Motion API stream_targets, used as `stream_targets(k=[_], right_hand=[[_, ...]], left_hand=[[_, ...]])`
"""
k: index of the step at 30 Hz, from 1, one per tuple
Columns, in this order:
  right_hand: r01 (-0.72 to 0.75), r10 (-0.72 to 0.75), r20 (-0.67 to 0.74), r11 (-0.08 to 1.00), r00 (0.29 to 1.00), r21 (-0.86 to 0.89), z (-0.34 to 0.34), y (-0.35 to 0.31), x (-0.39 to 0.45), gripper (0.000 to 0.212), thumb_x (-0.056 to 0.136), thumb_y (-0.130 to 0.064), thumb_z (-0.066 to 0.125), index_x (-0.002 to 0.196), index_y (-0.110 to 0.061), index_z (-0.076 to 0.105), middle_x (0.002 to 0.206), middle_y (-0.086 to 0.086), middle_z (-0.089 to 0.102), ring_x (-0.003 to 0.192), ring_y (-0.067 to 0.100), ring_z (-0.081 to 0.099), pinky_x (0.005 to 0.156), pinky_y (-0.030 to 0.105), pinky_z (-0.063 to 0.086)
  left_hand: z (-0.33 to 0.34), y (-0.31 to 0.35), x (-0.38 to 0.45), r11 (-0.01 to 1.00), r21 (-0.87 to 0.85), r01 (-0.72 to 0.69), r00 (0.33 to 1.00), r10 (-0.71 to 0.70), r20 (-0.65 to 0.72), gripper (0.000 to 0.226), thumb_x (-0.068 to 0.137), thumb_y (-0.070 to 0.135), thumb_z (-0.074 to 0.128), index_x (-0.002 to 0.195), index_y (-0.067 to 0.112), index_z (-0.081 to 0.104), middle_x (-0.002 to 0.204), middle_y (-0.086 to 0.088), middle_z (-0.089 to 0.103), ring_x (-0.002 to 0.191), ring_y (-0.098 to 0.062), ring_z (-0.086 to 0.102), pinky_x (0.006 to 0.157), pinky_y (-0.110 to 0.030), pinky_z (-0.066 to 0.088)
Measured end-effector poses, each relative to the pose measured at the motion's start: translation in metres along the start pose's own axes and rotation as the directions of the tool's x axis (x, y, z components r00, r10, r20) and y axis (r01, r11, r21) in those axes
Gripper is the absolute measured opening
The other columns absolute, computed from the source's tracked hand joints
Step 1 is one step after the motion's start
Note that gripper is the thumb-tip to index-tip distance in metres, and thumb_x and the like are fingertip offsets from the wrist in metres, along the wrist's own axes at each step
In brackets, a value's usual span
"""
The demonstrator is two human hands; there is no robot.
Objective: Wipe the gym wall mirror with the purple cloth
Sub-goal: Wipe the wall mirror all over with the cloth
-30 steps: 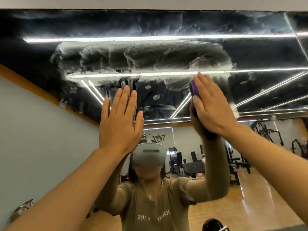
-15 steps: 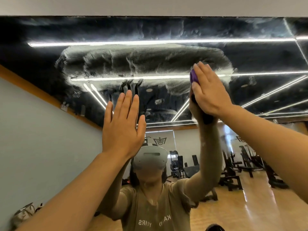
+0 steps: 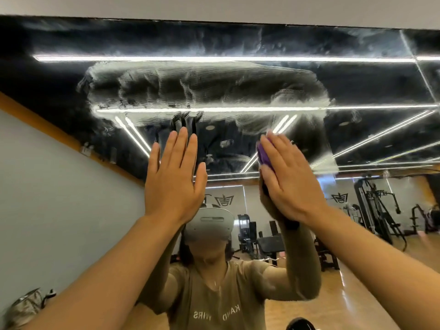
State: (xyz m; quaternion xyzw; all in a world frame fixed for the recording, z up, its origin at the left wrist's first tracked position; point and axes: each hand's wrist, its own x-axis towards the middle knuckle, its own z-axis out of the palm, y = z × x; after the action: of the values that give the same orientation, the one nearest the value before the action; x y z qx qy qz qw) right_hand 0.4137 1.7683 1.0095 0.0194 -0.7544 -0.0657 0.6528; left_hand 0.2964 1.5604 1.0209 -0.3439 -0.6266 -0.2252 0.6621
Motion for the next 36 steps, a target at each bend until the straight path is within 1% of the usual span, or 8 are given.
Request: stream_targets(k=[4, 7, 14, 17, 21, 27, 33, 36], right_hand=[[-0.104, 0.103, -0.067, 0.994, 0.992, -0.016, -0.013, 0.009, 0.084, 0.06, 0.104, -0.036, 0.027, 0.16, -0.013, 0.022, 0.168, 0.007, 0.016, 0.155, 0.021, 0.009, 0.124, 0.031, 0.001], [-0.14, 0.138, -0.068, 0.99, 0.988, -0.023, -0.015, 0.014, 0.104, 0.056, 0.108, -0.031, 0.03, 0.16, -0.012, 0.019, 0.168, 0.007, 0.014, 0.155, 0.023, 0.007, 0.126, 0.033, 0.002], [-0.017, 0.018, -0.032, 0.999, 0.999, 0.036, 0.009, -0.023, -0.037, 0.059, 0.104, -0.042, 0.029, 0.159, -0.022, 0.022, 0.167, -0.004, 0.016, 0.155, 0.008, 0.003, 0.125, 0.027, 0.0], [0.033, -0.033, -0.005, 0.999, 0.999, 0.009, 0.013, -0.022, -0.053, 0.057, 0.105, -0.039, 0.031, 0.159, -0.023, 0.023, 0.167, -0.004, 0.019, 0.155, 0.008, 0.005, 0.125, 0.028, 0.001], [0.039, -0.039, 0.002, 0.999, 0.999, -0.037, 0.008, -0.02, 0.009, 0.059, 0.104, -0.041, 0.026, 0.16, -0.022, 0.02, 0.168, -0.003, 0.015, 0.155, 0.009, 0.003, 0.123, 0.023, -0.006], [-0.059, 0.058, -0.071, 0.998, 0.996, -0.014, 0.003, -0.03, 0.11, 0.055, 0.108, -0.032, 0.029, 0.16, -0.015, 0.022, 0.168, 0.003, 0.016, 0.156, 0.02, 0.007, 0.124, 0.031, -0.001], [-0.021, 0.023, -0.064, 0.999, 0.998, 0.024, 0.026, -0.062, -0.021, 0.057, 0.105, -0.035, 0.03, 0.159, -0.017, 0.027, 0.167, 0.0, 0.019, 0.155, 0.014, 0.008, 0.125, 0.027, -0.001], [0.03, -0.03, -0.046, 1.0, 0.999, 0.006, 0.031, -0.063, -0.042, 0.057, 0.105, -0.037, 0.029, 0.159, -0.018, 0.029, 0.166, 0.0, 0.021, 0.155, 0.013, 0.01, 0.125, 0.028, 0.001]], left_hand=[[0.0, 0.0, 0.0, 1.0, 0.008, -0.004, 1.0, 0.004, 0.006, 0.069, 0.1, 0.049, 0.016, 0.16, 0.017, 0.023, 0.168, -0.002, 0.014, 0.155, -0.015, 0.005, 0.125, -0.037, -0.006], [-0.001, -0.001, -0.001, 1.0, 0.005, -0.014, 1.0, 0.014, 0.007, 0.068, 0.1, 0.049, 0.017, 0.16, 0.017, 0.023, 0.168, -0.002, 0.014, 0.155, -0.015, 0.005, 0.125, -0.036, -0.006], [-0.002, -0.002, -0.002, 1.0, 0.004, -0.017, 1.0, 0.017, 0.015, 0.068, 0.1, 0.048, 0.017, 0.16, 0.016, 0.024, 0.168, -0.003, 0.015, 0.156, -0.016, 0.007, 0.125, -0.036, -0.007], [-0.003, 0.0, -0.003, 1.0, 0.002, -0.017, 1.0, 0.017, 0.021, 0.068, 0.1, 0.048, 0.015, 0.16, 0.016, 0.023, 0.168, -0.003, 0.015, 0.156, -0.017, 0.006, 0.124, -0.035, -0.008], [-0.003, -0.002, -0.003, 1.0, -0.004, -0.023, 0.999, 0.023, 0.024, 0.069, 0.099, 0.049, 0.015, 0.16, 0.017, 0.022, 0.168, -0.002, 0.013, 0.156, -0.015, 0.004, 0.124, -0.034, -0.01], [-0.002, -0.003, -0.002, 0.999, -0.001, -0.036, 0.999, 0.036, 0.009, 0.067, 0.1, 0.047, 0.016, 0.159, 0.016, 0.024, 0.167, -0.003, 0.016, 0.155, -0.016, 0.006, 0.124, -0.034, -0.01], [-0.007, -0.007, -0.005, 0.998, 0.009, -0.059, 0.997, 0.058, 0.055, 0.068, 0.1, 0.049, 0.013, 0.16, 0.018, 0.02, 0.168, -0.002, 0.012, 0.155, -0.014, 0.002, 0.125, -0.035, -0.007], [-0.01, -0.012, -0.008, 0.995, 0.017, -0.094, 0.993, 0.093, 0.072, 0.067, 0.1, 0.049, 0.015, 0.16, 0.018, 0.022, 0.168, -0.002, 0.014, 0.155, -0.013, 0.003, 0.125, -0.035, -0.005]])
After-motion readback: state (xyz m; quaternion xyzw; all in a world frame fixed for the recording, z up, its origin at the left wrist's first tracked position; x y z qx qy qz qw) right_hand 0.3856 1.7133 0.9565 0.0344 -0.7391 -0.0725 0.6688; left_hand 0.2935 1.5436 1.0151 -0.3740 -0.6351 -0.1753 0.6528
